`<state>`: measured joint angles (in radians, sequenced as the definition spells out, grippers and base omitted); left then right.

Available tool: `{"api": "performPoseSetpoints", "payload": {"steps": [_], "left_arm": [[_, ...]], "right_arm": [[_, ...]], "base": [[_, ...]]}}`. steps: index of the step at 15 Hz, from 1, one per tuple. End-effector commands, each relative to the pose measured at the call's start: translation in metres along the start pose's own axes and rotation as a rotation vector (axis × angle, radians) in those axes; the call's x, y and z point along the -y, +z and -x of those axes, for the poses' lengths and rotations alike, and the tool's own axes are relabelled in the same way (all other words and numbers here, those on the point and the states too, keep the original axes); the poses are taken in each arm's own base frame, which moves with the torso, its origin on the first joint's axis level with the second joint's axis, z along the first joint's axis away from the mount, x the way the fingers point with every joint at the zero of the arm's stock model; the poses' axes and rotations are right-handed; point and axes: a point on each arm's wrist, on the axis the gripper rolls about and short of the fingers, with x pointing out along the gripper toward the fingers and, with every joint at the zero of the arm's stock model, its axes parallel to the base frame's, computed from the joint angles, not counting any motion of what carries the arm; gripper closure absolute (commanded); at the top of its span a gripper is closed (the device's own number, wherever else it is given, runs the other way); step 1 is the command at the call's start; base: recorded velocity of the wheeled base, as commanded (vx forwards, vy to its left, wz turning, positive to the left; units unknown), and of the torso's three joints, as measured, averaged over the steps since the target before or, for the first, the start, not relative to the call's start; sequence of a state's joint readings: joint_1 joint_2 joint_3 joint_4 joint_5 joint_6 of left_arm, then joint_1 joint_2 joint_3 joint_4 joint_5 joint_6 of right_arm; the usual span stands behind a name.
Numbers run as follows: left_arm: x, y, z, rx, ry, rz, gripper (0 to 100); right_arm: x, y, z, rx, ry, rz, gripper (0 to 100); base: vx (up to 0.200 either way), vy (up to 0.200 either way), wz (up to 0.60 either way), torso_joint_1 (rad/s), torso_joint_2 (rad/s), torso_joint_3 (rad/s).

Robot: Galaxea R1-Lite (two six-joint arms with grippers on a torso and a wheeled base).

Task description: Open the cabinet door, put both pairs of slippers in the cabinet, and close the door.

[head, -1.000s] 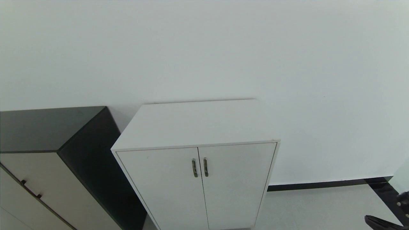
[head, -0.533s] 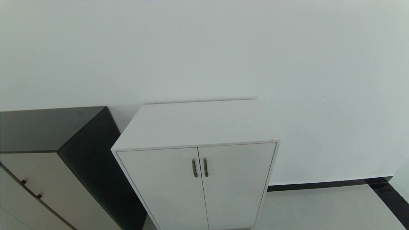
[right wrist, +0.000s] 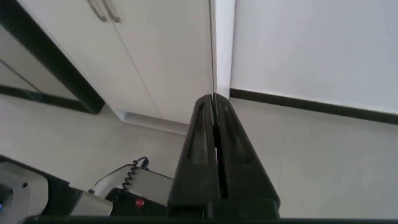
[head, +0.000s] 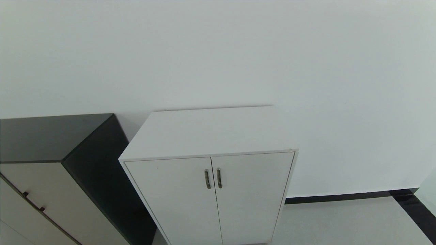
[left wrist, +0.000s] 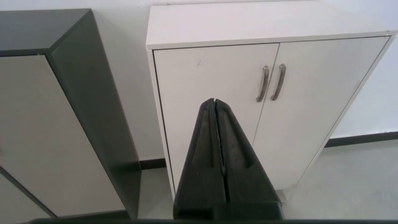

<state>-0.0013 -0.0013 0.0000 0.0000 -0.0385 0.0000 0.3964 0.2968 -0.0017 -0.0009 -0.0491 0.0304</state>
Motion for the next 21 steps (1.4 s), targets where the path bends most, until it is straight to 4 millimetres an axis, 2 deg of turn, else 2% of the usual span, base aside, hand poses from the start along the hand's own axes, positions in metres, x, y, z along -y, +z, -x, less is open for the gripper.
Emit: {"api": "performPoseSetpoints", "payload": {"steps": [1, 7, 11, 16, 21], "left_arm": [[0.0, 0.0, 0.0, -0.001, 0.0, 0.0, 100], [0.0, 0.0, 0.0, -0.001, 0.001, 0.003, 100], [0.0, 0.0, 0.0, -0.001, 0.0, 0.003, 100], [0.0, 0.0, 0.0, -0.001, 0.0, 0.002, 100], [0.0, 0.0, 0.0, -0.001, 0.0, 0.002, 100]], "right_arm": [[0.0, -0.001, 0.002, 0.022, 0.017, 0.016, 100], [0.0, 0.0, -0.001, -0.007, 0.006, 0.008, 100], [0.0, 0.001, -0.003, -0.037, -0.17, -0.038, 100], [-0.003, -0.004, 0.01, 0.136, -0.319, -0.062, 100], [-0.008, -0.01, 0.019, 0.286, -0.381, -0.055, 100]], "base": [[0.0, 0.0, 0.0, 0.0, 0.0, 0.0], [0.0, 0.0, 0.0, 0.0, 0.0, 0.0], [0.0, 0.0, 0.0, 0.0, 0.0, 0.0], [0.0, 0.0, 0.0, 0.0, 0.0, 0.0], [0.0, 0.0, 0.0, 0.0, 0.0, 0.0]]}}
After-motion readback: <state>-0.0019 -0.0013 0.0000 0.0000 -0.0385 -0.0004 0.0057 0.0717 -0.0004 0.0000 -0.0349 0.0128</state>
